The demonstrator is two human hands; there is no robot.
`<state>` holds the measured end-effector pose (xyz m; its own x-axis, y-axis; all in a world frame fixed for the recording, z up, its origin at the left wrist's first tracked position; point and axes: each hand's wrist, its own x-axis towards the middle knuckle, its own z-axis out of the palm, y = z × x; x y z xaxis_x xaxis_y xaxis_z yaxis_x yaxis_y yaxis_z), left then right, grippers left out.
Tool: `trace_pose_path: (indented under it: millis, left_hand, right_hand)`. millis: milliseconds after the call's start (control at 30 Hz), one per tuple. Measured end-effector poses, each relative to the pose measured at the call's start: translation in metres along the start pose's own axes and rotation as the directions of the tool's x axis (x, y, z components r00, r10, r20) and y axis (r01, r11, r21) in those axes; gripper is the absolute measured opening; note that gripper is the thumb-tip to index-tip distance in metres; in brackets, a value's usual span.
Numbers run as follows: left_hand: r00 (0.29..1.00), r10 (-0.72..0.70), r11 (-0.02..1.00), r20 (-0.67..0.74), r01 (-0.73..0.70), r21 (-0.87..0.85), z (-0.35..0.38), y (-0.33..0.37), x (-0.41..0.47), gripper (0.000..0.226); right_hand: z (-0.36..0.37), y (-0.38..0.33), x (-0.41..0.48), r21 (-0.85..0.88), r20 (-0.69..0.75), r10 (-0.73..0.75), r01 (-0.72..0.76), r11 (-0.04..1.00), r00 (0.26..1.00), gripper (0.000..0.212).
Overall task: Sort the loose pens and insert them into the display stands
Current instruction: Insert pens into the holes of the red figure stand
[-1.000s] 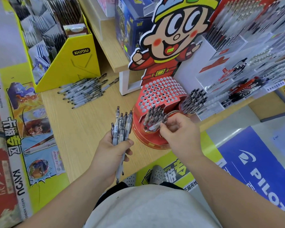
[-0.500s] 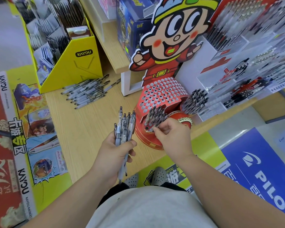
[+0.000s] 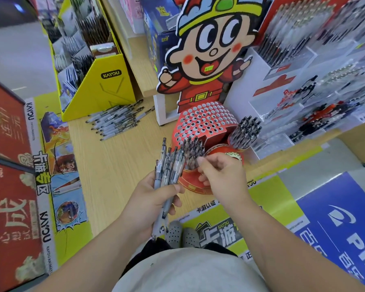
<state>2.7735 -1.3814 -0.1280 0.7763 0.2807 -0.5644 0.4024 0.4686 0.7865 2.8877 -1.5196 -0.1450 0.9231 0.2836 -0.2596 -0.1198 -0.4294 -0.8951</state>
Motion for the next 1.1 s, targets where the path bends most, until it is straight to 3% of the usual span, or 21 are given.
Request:
trace_pose_path:
  millis: [200,267,500,667,800,967,1100]
  left_hand:
    - [0.995,-0.024,0.999,0.095,0.021,0.035,0.024,0.003,-0.017,0.037]
    - [0.995,-0.039,0.998,0.095,0.034,0.052,0.028,0.006,-0.020,0.039]
    - [1.000,-0.031,0.989,-0.006,0.031,0.147,0.025,0.025,-0.020,0.043]
    - [0.997,-0.021,0.988,-0.076,0.032,0.151,0.016,0.034,-0.007,0.017]
    - [0.994,-0.035,0.992,-0.108,0.048,0.120,-0.012,0.040,0.012,0.016]
    - [0.996,-0.085,0.983,0.006,0.083,0.162,-0.060,0.050,0.040,0.016]
    - [0.976,-0.156,0.965,0.154,0.116,0.237,-0.090,0.059,0.062,0.016]
  right_hand:
    - [-0.024,-0.022,-0.018,0.288,0.268,0.053,-0.133,0.948,0.962,0.001]
    - [-0.033,-0.019,-0.017,0.325,0.326,0.064,-0.175,0.929,0.943,0.008]
    - [-0.040,-0.020,-0.019,0.391,0.354,0.063,-0.209,0.896,0.933,0.009]
    - [-0.029,-0.021,-0.016,0.461,0.279,0.060,-0.188,0.867,0.959,0.011]
    - [-0.017,-0.023,-0.010,0.452,0.169,0.085,-0.154,0.878,0.982,0.009]
    - [0.007,-0.029,-0.007,0.493,-0.076,0.174,-0.115,0.862,0.982,0.008]
    - [0.031,-0.035,-0.019,0.448,-0.327,0.234,-0.068,0.892,0.915,0.012]
